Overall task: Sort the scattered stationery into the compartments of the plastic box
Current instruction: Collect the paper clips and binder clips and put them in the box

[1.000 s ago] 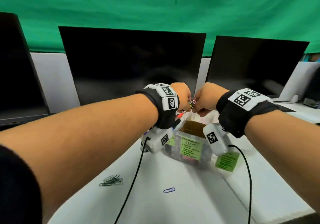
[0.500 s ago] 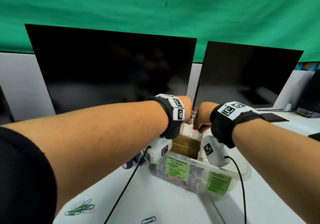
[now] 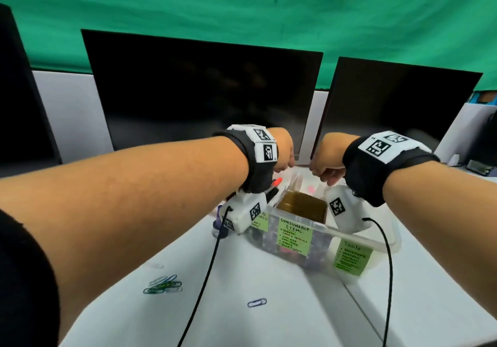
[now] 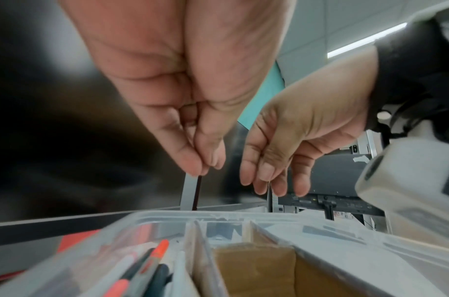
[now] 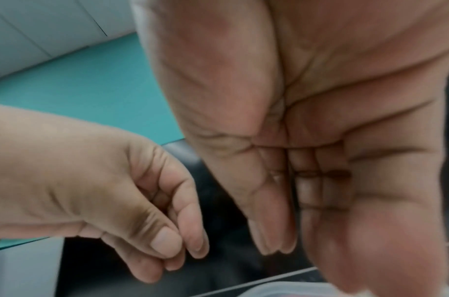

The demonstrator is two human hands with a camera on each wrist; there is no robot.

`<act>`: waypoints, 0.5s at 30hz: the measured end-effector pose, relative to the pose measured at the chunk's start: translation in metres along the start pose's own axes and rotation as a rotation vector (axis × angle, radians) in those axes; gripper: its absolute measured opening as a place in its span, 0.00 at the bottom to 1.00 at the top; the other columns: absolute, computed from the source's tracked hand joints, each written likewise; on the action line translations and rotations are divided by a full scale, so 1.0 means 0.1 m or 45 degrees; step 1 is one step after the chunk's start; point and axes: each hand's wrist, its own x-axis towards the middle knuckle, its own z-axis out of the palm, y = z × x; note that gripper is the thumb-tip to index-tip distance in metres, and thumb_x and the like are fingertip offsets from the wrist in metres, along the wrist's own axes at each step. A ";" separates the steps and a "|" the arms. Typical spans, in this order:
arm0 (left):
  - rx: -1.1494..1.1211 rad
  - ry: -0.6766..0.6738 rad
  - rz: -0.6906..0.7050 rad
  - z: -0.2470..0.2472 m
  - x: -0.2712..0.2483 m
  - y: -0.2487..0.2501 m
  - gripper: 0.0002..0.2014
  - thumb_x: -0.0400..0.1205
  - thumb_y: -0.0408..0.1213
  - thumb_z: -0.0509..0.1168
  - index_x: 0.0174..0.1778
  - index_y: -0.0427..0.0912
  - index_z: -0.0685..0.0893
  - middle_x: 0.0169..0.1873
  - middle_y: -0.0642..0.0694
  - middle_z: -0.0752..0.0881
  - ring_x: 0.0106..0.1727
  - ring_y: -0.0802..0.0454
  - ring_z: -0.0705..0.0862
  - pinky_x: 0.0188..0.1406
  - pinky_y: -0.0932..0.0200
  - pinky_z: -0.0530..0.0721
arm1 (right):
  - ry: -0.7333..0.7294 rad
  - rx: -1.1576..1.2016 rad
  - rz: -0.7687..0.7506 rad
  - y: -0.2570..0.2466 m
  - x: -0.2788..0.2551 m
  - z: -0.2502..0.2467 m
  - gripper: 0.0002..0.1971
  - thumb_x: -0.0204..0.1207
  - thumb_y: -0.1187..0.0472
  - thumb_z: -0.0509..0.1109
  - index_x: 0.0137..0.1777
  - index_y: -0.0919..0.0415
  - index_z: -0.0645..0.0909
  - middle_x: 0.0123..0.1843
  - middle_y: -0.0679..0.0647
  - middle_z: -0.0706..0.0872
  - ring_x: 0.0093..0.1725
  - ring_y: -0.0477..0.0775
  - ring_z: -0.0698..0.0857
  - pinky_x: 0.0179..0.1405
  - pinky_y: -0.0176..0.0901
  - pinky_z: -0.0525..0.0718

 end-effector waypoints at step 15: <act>0.435 -0.562 -0.247 0.73 -1.45 -1.22 0.32 0.77 0.49 0.71 0.77 0.47 0.72 0.71 0.48 0.78 0.69 0.49 0.79 0.47 0.70 0.79 | -0.568 -0.493 -0.428 -0.65 -0.99 1.47 0.14 0.73 0.62 0.75 0.59 0.59 0.84 0.32 0.50 0.81 0.26 0.45 0.79 0.19 0.27 0.77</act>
